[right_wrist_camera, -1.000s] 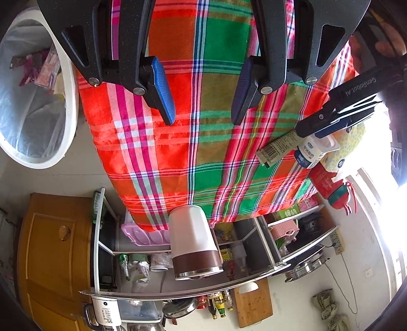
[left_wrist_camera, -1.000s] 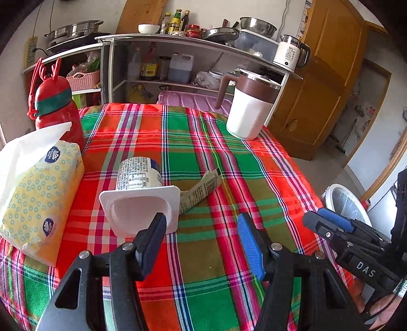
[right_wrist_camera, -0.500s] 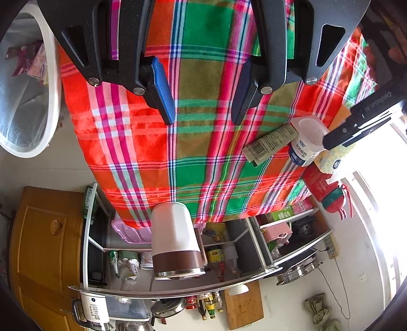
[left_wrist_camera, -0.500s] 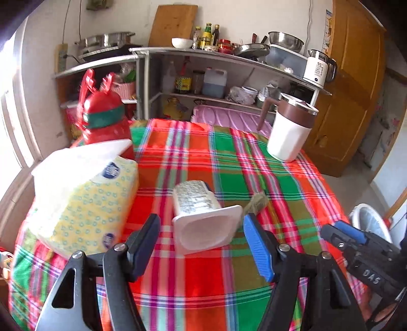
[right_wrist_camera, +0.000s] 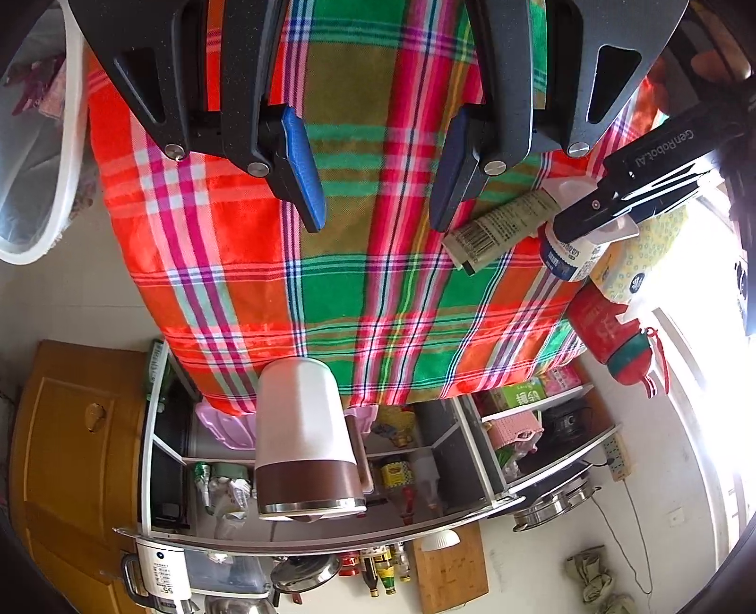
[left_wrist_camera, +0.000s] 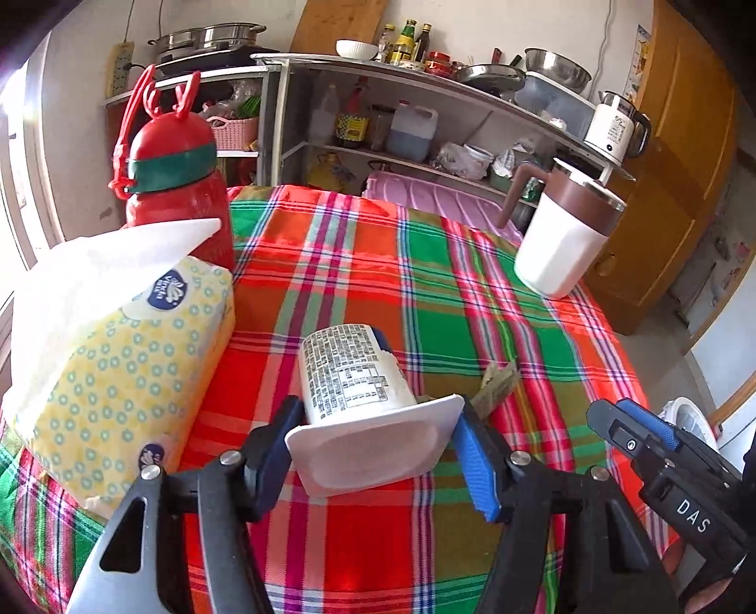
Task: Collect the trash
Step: 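Grasp the upside-down white yogurt cup with the left gripper, then grasp the beige barcode wrapper strip with the right gripper while the left holds the cup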
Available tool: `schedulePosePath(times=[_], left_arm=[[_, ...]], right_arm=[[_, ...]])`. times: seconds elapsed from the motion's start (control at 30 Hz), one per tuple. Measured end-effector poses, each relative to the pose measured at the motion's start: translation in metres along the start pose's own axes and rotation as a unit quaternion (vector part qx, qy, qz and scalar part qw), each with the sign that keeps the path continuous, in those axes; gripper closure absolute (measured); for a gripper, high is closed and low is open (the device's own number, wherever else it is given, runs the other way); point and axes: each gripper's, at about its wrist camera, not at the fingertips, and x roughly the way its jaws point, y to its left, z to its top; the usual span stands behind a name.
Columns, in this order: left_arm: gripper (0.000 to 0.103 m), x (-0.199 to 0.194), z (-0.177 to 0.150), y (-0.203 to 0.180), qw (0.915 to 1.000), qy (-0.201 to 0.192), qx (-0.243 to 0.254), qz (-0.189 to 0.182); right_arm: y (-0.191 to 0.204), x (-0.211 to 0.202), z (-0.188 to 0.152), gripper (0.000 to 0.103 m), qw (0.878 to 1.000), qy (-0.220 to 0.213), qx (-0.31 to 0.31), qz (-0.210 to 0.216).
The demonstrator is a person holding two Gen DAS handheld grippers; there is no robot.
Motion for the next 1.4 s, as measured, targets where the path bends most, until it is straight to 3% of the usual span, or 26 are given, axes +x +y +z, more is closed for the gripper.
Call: schedulePosePath(times=[0.23,0.37,0.47,0.7,0.93,1.07,1.17,1.23,1.4], left_arm=[[0.039,-0.013,-0.006,0.005,0.9999,-0.011,-0.003,-0.003],[0.039,-0.036,-0.014,0.007,0.9993,-0.036,0.004,0.002],[0.039,-0.046,-0.020,0.013,0.9993,-0.033,-0.009,-0.014],[0.039,-0.073,-0.029,0.024,0.9980,-0.061,-0.006,0.015],[0.039,-0.075,-0.033,0.038,0.9981,-0.055,-0.025,0.010],[0.039,-0.077,-0.034,0.042,0.9978,-0.057,-0.032,0.007],[0.039,-0.074,-0.036,0.041,0.9980,-0.055,-0.032,0.008],[0.039,-0.073,-0.037,0.041,0.9981,-0.053,-0.032,0.005],[0.039,-0.074,-0.039,0.036,0.9984,-0.050,-0.027,0.002]], right_arm=[[0.001,0.011,0.002,0.056,1.000,0.012,0.009,0.014],[0.010,0.016,0.005,0.056,1.000,0.017,0.005,0.025],[0.018,0.022,0.007,0.056,0.999,0.024,0.009,0.044],[0.042,0.051,0.012,0.056,0.995,0.061,0.016,0.074],[0.064,0.068,0.017,0.056,0.994,0.067,0.012,0.083],[0.073,0.074,0.017,0.056,0.996,0.061,0.001,0.066],[0.075,0.073,0.013,0.064,0.996,0.057,-0.006,0.063],[0.074,0.072,0.012,0.075,0.997,0.054,-0.006,0.055],[0.078,0.063,0.007,0.076,0.998,0.046,-0.032,0.037]])
